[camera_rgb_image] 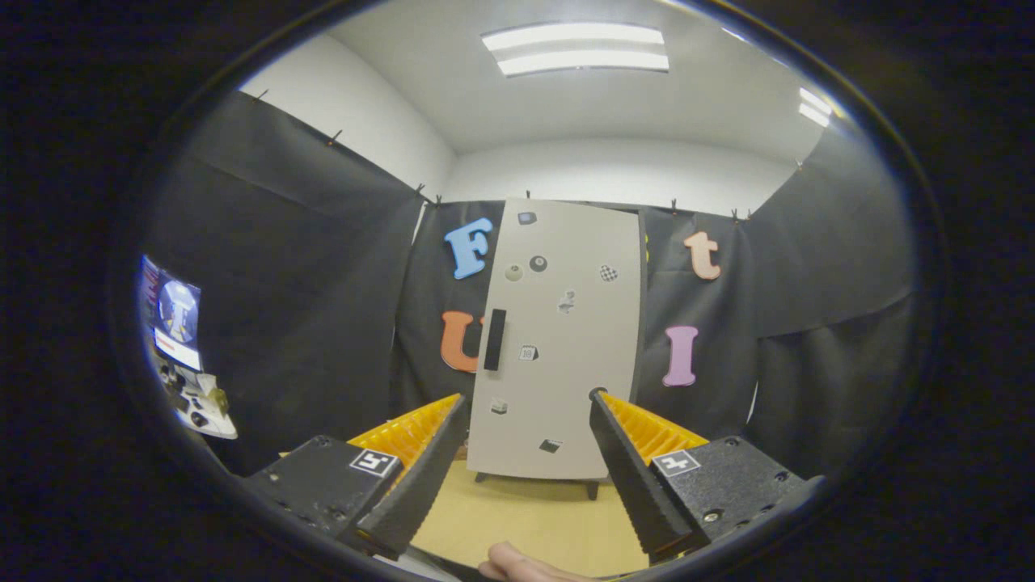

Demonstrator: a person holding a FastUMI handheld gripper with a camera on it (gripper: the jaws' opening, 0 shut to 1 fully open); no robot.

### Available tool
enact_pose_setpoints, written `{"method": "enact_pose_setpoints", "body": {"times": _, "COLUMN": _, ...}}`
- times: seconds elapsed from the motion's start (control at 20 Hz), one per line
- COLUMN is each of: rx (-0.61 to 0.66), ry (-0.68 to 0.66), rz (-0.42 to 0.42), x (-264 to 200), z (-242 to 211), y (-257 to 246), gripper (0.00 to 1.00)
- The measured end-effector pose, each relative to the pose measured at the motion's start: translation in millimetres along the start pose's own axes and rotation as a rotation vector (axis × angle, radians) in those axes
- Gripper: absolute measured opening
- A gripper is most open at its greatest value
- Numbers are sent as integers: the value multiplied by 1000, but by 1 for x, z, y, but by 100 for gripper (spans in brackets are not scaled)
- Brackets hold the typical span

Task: Open the shoe cabinet door, grab the shoes and put them into the shoe cabinet, then close the shoe cabinet door.

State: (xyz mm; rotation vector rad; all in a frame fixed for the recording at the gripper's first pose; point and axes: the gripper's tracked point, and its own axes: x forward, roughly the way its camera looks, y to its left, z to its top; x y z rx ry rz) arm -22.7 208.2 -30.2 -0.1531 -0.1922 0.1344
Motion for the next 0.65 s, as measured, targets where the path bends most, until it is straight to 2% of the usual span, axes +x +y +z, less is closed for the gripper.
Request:
{"method": "enact_pose_setpoints", "body": {"times": 0.1, "rx": 3, "ry": 19, "rz": -28, "x": -2, "z": -9, "y": -19, "gripper": 100}}
{"method": "enact_pose_setpoints", "body": {"times": 0.45, "rx": 94, "ry": 72, "rz": -208, "x": 0, "z": -35, "y": -107, "gripper": 99}}
{"method": "enact_pose_setpoints", "body": {"times": 0.65, "rx": 118, "ry": 83, "rz": -260, "x": 1, "z": -40, "y": -128, "gripper": 99}}
